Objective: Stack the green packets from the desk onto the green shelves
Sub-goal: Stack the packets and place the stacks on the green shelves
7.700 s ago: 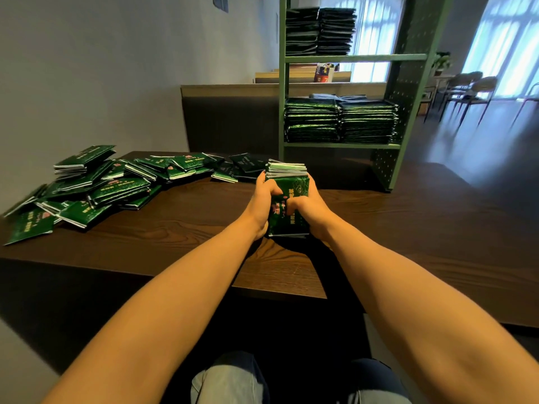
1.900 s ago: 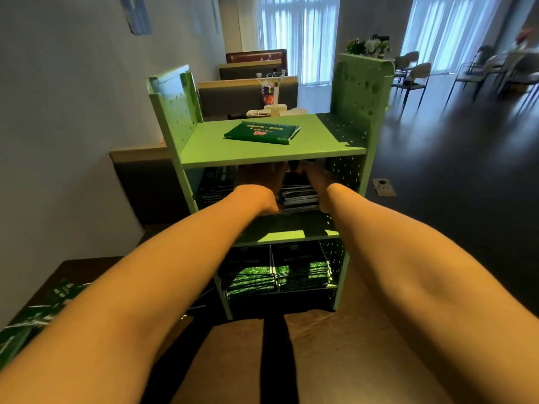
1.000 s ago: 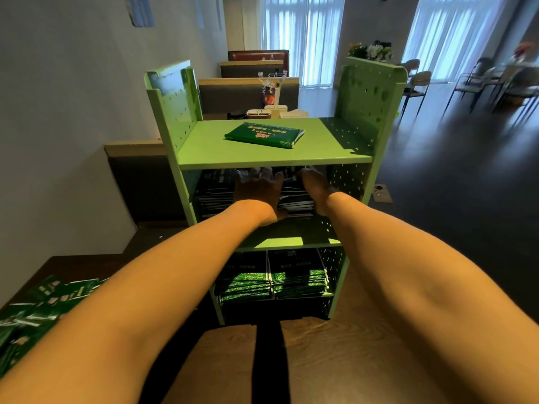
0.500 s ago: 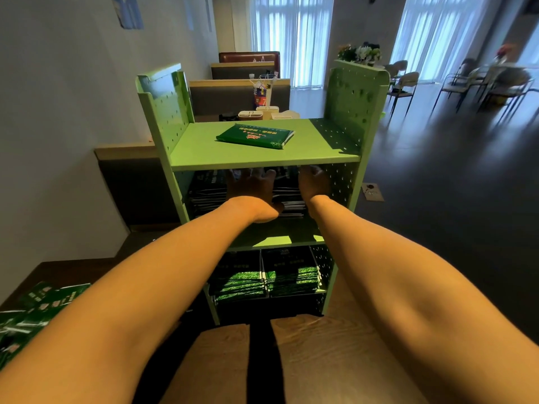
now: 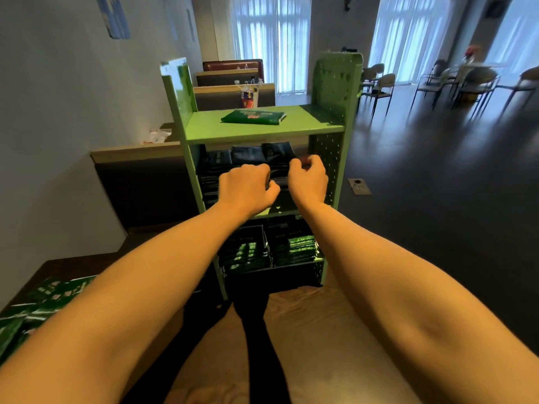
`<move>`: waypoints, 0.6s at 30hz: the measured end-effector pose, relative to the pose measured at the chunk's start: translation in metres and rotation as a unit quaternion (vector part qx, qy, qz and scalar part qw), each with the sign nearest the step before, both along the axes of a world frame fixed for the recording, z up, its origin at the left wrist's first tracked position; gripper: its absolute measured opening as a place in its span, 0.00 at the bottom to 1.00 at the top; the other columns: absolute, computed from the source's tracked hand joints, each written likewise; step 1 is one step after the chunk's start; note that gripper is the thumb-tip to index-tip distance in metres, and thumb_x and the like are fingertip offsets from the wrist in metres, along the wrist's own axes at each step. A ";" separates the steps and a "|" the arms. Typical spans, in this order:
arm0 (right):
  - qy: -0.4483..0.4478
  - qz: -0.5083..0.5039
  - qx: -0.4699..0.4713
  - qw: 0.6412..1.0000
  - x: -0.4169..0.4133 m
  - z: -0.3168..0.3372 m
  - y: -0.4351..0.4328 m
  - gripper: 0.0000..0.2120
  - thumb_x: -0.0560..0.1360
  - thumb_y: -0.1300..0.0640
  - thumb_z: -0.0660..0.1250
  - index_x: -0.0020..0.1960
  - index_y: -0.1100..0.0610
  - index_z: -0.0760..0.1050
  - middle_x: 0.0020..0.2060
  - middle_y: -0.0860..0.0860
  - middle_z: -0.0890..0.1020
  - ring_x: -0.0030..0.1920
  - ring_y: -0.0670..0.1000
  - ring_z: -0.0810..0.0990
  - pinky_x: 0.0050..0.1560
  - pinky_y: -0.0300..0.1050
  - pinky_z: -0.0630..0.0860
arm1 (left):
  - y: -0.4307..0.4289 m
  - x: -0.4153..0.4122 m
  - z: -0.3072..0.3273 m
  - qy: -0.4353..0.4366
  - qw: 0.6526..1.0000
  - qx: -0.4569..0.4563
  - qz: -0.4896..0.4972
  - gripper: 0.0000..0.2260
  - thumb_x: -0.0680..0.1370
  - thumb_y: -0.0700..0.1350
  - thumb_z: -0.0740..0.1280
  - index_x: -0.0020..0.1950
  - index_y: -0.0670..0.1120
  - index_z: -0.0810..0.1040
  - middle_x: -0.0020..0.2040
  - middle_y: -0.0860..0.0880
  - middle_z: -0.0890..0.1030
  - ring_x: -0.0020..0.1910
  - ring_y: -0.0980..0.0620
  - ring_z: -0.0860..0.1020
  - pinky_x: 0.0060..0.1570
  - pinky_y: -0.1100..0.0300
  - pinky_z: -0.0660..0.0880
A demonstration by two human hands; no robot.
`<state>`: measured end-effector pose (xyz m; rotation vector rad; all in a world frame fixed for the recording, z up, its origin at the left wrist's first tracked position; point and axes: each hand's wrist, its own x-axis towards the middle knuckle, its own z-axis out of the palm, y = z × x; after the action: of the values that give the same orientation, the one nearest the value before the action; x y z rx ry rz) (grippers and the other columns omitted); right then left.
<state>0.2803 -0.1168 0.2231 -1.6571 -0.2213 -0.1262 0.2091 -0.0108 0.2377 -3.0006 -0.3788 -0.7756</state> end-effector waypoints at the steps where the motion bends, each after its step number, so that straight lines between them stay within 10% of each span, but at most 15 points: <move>1: -0.014 0.001 0.007 1.000 -0.016 -0.018 -0.003 0.01 0.80 0.56 0.64 0.50 0.54 0.74 0.39 0.46 0.77 0.39 0.44 0.74 0.39 0.44 0.68 | -0.001 -0.016 -0.015 -0.008 1.000 -0.014 0.011 0.13 0.78 0.56 0.62 0.48 0.49 0.78 0.43 0.47 0.81 0.44 0.42 0.79 0.40 0.55 0.70; 11: -0.056 0.048 0.031 0.997 -0.112 -0.214 0.010 0.03 0.80 0.57 0.67 0.50 0.56 0.76 0.35 0.44 0.77 0.35 0.40 0.74 0.33 0.30 0.67 | 0.018 -0.139 -0.197 -0.037 0.988 -0.121 0.086 0.13 0.75 0.58 0.65 0.48 0.50 0.81 0.49 0.46 0.82 0.51 0.39 0.79 0.44 0.54 0.70; 18: -0.067 0.153 -0.078 0.983 -0.213 -0.314 0.012 0.06 0.79 0.52 0.67 0.55 0.52 0.75 0.42 0.43 0.78 0.43 0.44 0.77 0.46 0.45 0.73 | 0.015 -0.260 -0.310 -0.035 0.966 -0.195 0.165 0.11 0.74 0.58 0.66 0.46 0.52 0.79 0.47 0.49 0.82 0.51 0.41 0.79 0.44 0.56 0.68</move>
<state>0.0677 -0.1053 -0.0911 -1.7506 -0.5974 0.0126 -0.0507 0.0038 -0.0719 -3.1200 -1.1221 -0.8580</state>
